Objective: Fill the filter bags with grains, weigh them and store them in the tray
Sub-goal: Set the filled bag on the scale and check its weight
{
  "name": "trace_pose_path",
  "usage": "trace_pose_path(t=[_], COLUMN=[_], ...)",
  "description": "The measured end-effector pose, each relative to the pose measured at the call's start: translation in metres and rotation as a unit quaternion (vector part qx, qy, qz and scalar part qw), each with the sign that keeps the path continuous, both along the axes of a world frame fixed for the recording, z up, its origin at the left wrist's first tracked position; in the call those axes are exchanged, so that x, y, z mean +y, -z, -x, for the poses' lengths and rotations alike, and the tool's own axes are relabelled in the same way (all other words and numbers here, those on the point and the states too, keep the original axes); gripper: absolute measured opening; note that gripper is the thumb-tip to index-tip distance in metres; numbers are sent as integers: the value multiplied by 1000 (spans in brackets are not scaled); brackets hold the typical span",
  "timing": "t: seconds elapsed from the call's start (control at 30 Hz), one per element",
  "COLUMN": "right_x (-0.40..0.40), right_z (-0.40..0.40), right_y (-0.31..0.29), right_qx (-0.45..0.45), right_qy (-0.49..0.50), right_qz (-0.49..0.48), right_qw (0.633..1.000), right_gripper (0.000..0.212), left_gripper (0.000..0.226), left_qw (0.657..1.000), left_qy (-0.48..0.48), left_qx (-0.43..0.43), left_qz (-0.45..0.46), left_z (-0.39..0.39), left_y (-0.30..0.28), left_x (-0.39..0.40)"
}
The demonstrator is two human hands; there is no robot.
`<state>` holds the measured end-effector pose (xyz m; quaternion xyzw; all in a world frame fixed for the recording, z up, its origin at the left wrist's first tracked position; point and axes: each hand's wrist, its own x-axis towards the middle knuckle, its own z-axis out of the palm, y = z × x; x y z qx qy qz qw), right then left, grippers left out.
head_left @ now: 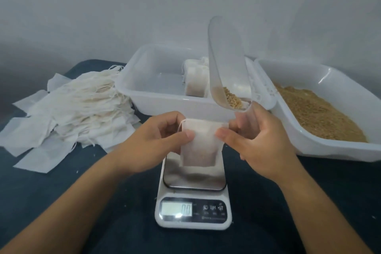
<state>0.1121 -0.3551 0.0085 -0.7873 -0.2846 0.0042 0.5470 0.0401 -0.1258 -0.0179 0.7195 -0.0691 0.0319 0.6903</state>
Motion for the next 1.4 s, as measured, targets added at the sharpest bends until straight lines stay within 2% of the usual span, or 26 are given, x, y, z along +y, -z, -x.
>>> trace_pose_path(t=[0.07, 0.2, 0.37, 0.43, 0.5, 0.53, 0.63, 0.93, 1.1, 1.27, 1.33, 1.4], right_x=[1, 3, 6, 7, 9, 10, 12, 15, 9, 4, 1, 0], right_z=[5, 9, 10, 9, 9, 9, 8, 5, 3, 9, 11, 11], right_y=[6, 14, 16, 17, 17, 17, 16, 19, 16, 12, 11, 11], right_qx=[7, -19, -44, -48, -50, -49, -35, -14, -36, -35, -30, -22], right_qy=[-5, 10, 20, 20, 19, 25, 42, 57, 42, 4, -7, -7], right_qz=[-4, -10, -28, -50, -69, -79, -98, -60, -74, -78, -90, -82], right_qw=[1000, 1000, 998, 997, 996, 995, 994, 996, 996, 996, 995, 996], right_gripper=[56, 57, 47, 35, 13, 13, 17, 42, 38, 39, 44, 36], left_gripper=[17, 27, 27, 26, 25, 24, 22, 17, 26, 12, 12, 16], left_qw=[1000, 999, 994, 991, 987, 985, 983, 983, 980, 988, 990, 992], left_qy=[7, -16, -83, -110, -137, -146, -156, -147, -164, -105, -90, -86], left_qx=[2, -20, -70, -78, -84, -87, -93, -111, -104, -115, -110, -92], left_qz=[4, 21, 10, 1, -9, -15, -15, -23, -47, -8, -4, -2], left_z=[6, 8, 5, 4, 3, 3, 2, 1, 0, 2, 4, 4], left_y=[5, 10, 12, 13, 14, 13, 12, 13, 15, 11, 11, 12], left_x=[4, 3, -3, -4, -4, -4, -4, -9, -5, -6, -5, -4])
